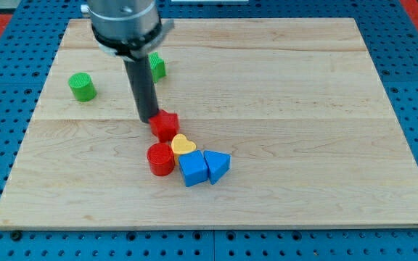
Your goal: Push the green star into the red star
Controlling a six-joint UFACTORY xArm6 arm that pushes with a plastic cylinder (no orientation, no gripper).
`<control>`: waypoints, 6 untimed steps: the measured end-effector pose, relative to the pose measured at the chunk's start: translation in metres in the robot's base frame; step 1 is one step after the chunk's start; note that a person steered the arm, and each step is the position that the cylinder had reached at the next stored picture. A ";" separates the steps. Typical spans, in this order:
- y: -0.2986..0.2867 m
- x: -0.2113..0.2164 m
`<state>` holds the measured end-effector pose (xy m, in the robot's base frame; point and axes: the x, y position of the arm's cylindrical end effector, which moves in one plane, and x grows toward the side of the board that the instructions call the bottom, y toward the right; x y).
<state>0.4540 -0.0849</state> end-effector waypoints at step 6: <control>0.006 -0.114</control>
